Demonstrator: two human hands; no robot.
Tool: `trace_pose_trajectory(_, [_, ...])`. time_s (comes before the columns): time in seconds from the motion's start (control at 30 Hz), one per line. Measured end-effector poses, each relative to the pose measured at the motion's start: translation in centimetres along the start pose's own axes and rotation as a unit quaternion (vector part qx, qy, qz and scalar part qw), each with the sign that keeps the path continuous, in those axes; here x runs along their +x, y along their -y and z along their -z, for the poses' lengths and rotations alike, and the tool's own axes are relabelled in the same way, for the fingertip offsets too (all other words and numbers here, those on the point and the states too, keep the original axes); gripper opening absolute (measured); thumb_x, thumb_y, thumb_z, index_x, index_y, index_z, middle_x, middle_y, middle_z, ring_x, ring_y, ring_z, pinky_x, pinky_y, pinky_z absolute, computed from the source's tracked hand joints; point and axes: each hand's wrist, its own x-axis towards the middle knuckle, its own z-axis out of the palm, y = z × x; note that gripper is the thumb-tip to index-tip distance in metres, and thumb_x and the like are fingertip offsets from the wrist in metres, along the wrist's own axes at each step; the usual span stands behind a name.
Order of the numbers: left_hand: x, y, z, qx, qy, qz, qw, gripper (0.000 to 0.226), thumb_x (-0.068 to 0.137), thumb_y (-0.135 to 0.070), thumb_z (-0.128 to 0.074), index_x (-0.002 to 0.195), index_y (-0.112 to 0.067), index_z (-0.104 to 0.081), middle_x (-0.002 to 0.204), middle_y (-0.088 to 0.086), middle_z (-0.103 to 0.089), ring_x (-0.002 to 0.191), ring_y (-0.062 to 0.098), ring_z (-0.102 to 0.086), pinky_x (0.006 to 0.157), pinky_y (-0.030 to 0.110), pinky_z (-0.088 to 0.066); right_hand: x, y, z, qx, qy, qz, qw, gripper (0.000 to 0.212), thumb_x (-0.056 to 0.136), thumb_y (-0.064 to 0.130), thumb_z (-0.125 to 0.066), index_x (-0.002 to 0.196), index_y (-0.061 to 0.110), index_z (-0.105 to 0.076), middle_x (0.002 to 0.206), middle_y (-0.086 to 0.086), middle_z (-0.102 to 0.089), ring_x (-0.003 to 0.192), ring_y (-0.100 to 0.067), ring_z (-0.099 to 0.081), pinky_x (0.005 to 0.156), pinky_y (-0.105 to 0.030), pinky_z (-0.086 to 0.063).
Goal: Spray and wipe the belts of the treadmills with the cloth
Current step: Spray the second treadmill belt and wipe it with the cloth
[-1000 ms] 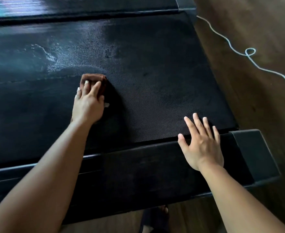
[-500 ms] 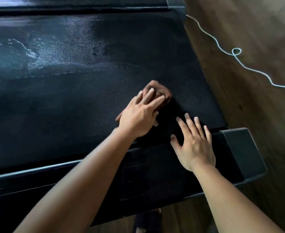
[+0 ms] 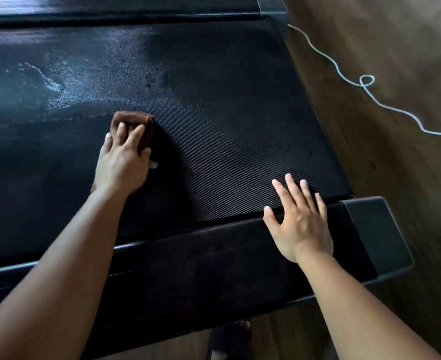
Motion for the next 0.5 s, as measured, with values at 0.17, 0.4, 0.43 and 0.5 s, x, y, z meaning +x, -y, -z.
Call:
trace_pose_trajectory(0.17, [3.4, -6.5, -1.3, 0.008, 0.042, -0.057, 0.997, 0.065, 0.099, -0.046, -0.046, 0.157, -0.037, -0.018, 0.168, 0.008, -0.010, 0.154, 0.033, -0.010, 0.126, 0.042, -0.009, -0.1, 0.0, 0.1, 0.000, -0.003, 0.001, 1.000, 0.073, 0.087, 0.063, -0.017, 0.155, 0.038, -0.021, 0.166, 0.008, -0.010, 0.153, -0.019, -0.006, 0.124, -0.045, -0.006])
trace_pose_trajectory(0.4, [-2.3, -11.8, -2.5, -0.006, 0.072, -0.253, 0.965, 0.059, 0.098, -0.042, -0.052, 0.153, -0.045, -0.029, 0.167, -0.004, -0.019, 0.151, 0.029, -0.020, 0.121, 0.046, -0.023, 0.0, 0.1, 0.1, -0.001, 0.002, -0.003, 1.000, 0.073, 0.086, 0.064, -0.018, 0.154, 0.038, -0.022, 0.166, 0.009, -0.009, 0.153, -0.017, -0.005, 0.124, -0.045, -0.008])
trace_pose_trajectory(0.43, [-2.9, -11.7, -2.4, -0.005, 0.078, -0.260, 0.962, 0.058, 0.099, -0.042, -0.051, 0.152, -0.047, -0.029, 0.167, -0.006, -0.018, 0.151, 0.028, -0.020, 0.120, 0.045, -0.022, 0.0, 0.0, 0.1, -0.001, 0.003, -0.002, 1.000, 0.072, 0.086, 0.064, -0.018, 0.154, 0.038, -0.022, 0.166, 0.009, -0.009, 0.153, -0.017, -0.005, 0.124, -0.045, -0.007])
trace_pose_trajectory(0.5, [-3.5, -11.2, -2.2, 0.001, 0.080, -0.272, 0.959, 0.056, 0.099, -0.043, -0.052, 0.152, -0.047, -0.032, 0.166, -0.007, -0.019, 0.150, 0.027, -0.022, 0.118, 0.044, -0.022, 0.0, 0.0, 0.1, 0.002, 0.000, 0.000, 1.000, 0.071, 0.087, 0.064, -0.019, 0.153, 0.038, -0.023, 0.166, 0.009, -0.010, 0.153, -0.017, -0.005, 0.124, -0.045, -0.008])
